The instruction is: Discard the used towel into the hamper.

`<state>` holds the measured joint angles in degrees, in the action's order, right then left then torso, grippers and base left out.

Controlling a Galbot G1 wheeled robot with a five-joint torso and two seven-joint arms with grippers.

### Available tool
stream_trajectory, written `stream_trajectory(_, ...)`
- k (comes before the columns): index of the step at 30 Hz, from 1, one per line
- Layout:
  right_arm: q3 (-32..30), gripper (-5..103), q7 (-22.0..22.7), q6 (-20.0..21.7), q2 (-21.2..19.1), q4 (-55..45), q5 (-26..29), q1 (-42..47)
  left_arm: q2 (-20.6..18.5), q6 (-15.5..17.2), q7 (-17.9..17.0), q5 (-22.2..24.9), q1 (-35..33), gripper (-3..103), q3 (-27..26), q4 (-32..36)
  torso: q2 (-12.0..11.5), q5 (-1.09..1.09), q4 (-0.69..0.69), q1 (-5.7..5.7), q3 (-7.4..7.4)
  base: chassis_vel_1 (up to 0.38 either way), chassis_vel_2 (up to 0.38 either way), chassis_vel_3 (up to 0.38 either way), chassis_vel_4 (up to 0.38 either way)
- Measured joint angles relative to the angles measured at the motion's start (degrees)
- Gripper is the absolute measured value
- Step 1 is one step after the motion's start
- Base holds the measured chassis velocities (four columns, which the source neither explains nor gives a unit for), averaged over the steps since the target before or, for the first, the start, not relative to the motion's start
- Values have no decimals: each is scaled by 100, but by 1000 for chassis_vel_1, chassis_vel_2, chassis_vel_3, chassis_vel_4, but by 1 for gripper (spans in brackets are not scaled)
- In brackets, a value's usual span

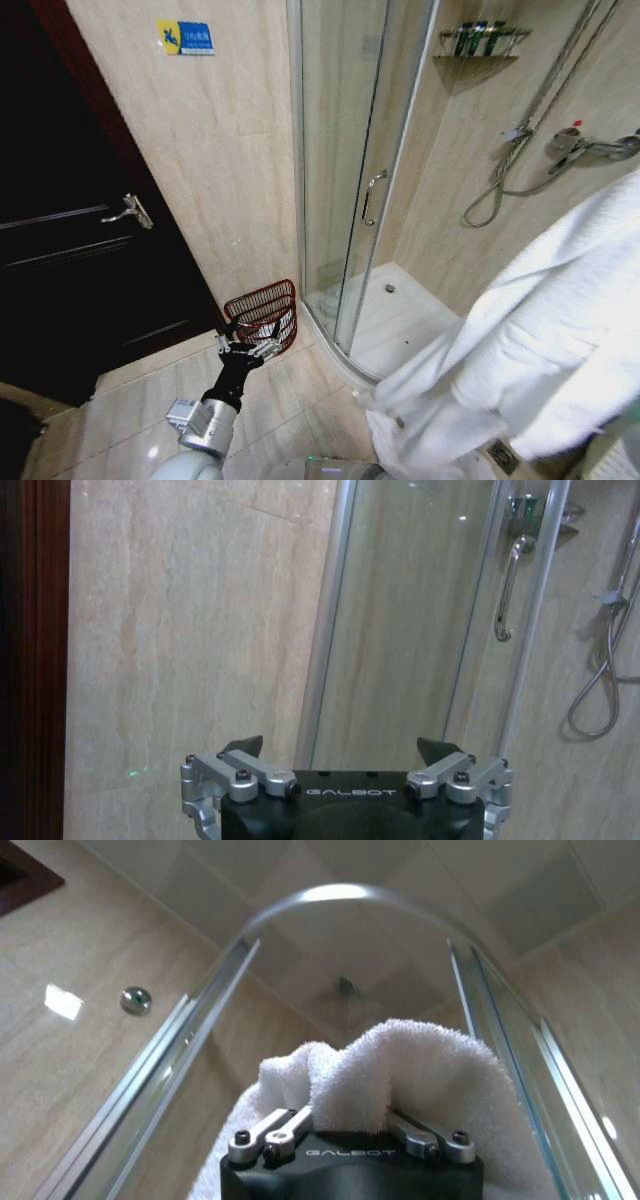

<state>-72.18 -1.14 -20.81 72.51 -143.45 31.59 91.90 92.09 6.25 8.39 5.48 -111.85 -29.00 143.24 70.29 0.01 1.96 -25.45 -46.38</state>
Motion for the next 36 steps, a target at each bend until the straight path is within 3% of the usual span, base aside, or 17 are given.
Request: stream_trajectory(36,-19,11,-2,-23,5,20,5,-21,0,0,0,0,0,100,0,0,-1,0,0,1,0,32,-32,-35,33)
